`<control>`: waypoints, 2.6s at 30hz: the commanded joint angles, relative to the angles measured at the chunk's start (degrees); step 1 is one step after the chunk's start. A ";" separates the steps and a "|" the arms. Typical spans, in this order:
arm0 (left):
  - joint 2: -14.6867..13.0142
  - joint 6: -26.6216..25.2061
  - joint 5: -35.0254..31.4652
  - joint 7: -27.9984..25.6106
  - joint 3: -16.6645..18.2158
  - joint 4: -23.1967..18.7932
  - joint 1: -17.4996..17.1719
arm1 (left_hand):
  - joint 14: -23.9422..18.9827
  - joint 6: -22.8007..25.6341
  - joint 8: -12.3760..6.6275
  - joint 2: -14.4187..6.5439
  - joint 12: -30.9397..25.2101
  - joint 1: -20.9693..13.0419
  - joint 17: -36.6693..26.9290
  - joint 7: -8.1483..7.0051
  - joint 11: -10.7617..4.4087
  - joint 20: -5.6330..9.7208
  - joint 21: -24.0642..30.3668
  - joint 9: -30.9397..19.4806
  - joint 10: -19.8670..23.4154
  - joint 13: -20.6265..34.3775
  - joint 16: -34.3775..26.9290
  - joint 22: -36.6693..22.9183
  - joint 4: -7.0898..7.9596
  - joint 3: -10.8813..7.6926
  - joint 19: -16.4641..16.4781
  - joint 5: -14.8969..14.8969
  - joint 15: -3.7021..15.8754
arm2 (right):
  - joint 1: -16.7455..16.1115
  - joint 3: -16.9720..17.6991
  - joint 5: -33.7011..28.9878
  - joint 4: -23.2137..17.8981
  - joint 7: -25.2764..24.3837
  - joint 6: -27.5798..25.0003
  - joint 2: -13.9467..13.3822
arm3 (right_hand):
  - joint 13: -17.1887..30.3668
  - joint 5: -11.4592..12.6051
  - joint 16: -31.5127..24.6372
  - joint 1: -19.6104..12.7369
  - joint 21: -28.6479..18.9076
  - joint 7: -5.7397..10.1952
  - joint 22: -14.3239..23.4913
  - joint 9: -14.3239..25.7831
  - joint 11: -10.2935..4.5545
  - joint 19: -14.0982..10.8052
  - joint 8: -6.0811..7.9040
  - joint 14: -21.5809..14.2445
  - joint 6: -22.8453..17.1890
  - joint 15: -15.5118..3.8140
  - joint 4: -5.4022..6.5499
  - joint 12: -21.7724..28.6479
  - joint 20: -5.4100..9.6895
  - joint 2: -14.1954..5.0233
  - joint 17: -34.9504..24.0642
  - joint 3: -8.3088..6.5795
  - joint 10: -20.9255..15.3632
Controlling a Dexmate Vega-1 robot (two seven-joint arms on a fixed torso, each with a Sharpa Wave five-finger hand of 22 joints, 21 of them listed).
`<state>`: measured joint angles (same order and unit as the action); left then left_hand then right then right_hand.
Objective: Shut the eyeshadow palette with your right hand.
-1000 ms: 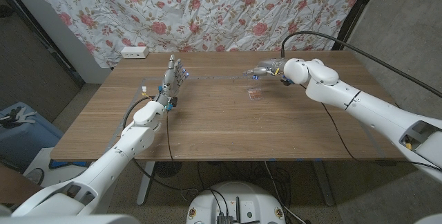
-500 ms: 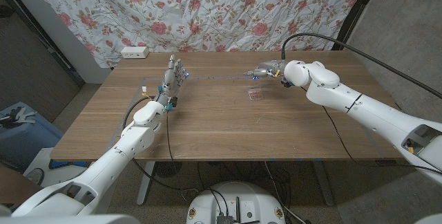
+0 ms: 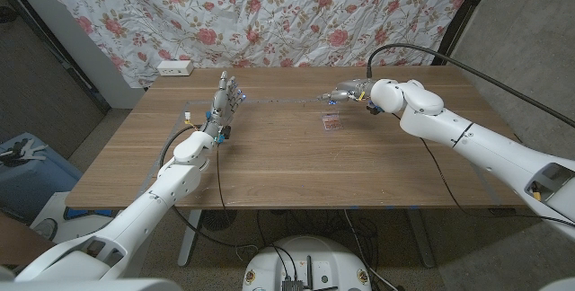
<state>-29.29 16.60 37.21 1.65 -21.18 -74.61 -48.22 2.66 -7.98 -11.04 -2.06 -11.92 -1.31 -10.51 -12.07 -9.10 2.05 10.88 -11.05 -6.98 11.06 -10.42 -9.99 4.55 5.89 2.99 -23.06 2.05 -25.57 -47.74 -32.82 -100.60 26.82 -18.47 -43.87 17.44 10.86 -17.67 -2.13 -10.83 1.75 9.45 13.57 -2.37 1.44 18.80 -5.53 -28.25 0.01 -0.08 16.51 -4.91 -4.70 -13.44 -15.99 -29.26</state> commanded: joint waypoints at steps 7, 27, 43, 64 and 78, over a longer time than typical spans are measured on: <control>0.00 0.00 0.01 0.03 0.00 -0.01 0.00 | 0.57 0.04 -0.33 -0.02 -0.28 0.09 -0.18 -0.52 -0.41 0.55 0.37 -0.19 0.00 0.19 -0.43 -0.23 0.04 -0.37 0.47 -0.09 4.05 | -1.74 1.35 1.25 -2.33 0.56 -0.01 -1.60 | 0.34 0.33 -0.09 -0.56 -0.07 0.15 0.26 -0.03 -0.07 -0.33 0.29 0.16 -0.67 -0.01 -0.28 -0.17 0.18 -1.24 -0.13 -0.33 -0.75; 0.04 0.04 -0.01 0.04 -0.02 0.07 0.04 | 0.52 0.04 -0.33 0.00 -0.29 0.09 -0.18 -0.52 -0.32 0.58 0.38 -0.19 0.03 0.19 -0.44 -0.23 0.05 -0.42 0.49 -0.08 4.08 | -4.69 2.90 2.32 -5.92 0.78 -1.33 -3.69 | 0.60 0.32 -0.22 -0.66 -0.14 0.03 0.25 -0.11 -0.04 -0.64 0.29 -0.01 -0.77 -0.15 -0.46 -0.33 0.31 -1.40 -0.14 -0.53 -1.00; 0.00 0.01 0.00 -0.03 0.01 -0.05 -0.02 | 0.58 0.06 -0.34 0.03 -0.29 0.10 -0.18 -0.52 -0.32 0.59 0.38 -0.19 0.04 0.19 -0.42 -0.24 0.06 -0.48 0.49 -0.07 4.07 | -6.20 2.91 3.06 -6.02 0.28 -2.00 -4.08 | 0.86 0.30 -0.41 -0.83 -0.22 0.18 0.25 -0.17 -0.12 -1.06 0.35 -0.38 -0.98 -0.30 -0.70 -0.41 0.37 -1.52 -0.14 -0.77 -1.45; 0.03 0.03 -0.01 0.03 -0.02 0.04 0.03 | 0.57 0.04 -0.33 0.05 -0.28 0.11 -0.18 -0.52 -0.38 0.58 0.37 -0.19 0.02 0.19 -0.42 -0.24 0.08 -0.53 0.47 -0.06 4.11 | -11.52 3.93 2.16 -5.15 -9.81 1.73 -4.72 | 1.18 0.25 -0.35 -1.28 -0.22 1.37 0.23 -0.33 -0.79 -1.58 -0.47 -0.16 0.73 -0.61 -1.30 -1.50 0.51 -1.53 -0.07 -1.21 0.30; 0.05 0.05 -0.02 0.04 -0.03 0.08 0.04 | 0.56 0.03 -0.32 0.06 -0.29 0.11 -0.18 -0.52 -0.35 0.55 0.36 -0.19 0.04 0.19 -0.43 -0.24 0.09 -0.58 0.44 -0.06 4.07 | -15.81 6.33 2.03 -5.35 -17.69 5.15 -5.28 | 1.31 0.16 -0.49 -1.97 -0.36 2.19 0.22 -0.74 -1.17 -2.44 -1.81 -0.53 2.95 -1.11 -2.05 -1.98 0.05 -1.67 0.04 -1.80 0.94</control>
<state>-29.25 16.66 37.21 1.69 -21.19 -74.57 -48.19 2.66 -7.98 -11.04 -2.05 -11.92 -1.31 -10.51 -12.07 -9.10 2.05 10.88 -11.05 -6.98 11.06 -10.42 -9.99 4.67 5.54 2.99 -23.06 2.05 -38.41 -42.95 -30.70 -106.00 14.73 -15.77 -48.79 18.49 10.86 -17.67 -3.49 -10.83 3.90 9.45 12.77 -3.58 -0.71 17.26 -5.74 -25.85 -0.84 -1.66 14.80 -4.81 -5.59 -13.30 -17.57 -28.83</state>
